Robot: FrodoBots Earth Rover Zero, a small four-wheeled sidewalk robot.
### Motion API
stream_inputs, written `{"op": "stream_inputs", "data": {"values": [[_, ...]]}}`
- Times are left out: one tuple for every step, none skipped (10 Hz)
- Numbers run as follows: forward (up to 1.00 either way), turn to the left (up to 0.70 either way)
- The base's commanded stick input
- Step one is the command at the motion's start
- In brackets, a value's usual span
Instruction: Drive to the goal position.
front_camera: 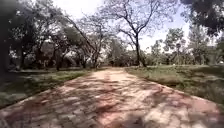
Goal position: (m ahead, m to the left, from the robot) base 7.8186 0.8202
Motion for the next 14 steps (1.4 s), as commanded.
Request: {"op": "stream_inputs", "data": {"values": [[0.7, 0.0], [0.7, 0.0], [0.7, 0.0], [0.7, 0.0], [0.7, 0.0], [0.7, 0.0], [0.7, 0.0], [0.7, 0.0], [0.7, 0.0], [0.7, 0.0], [0.7, 0.0], [0.7, 0.0], [0.7, 0.0], [0.7, 0.0]]}}
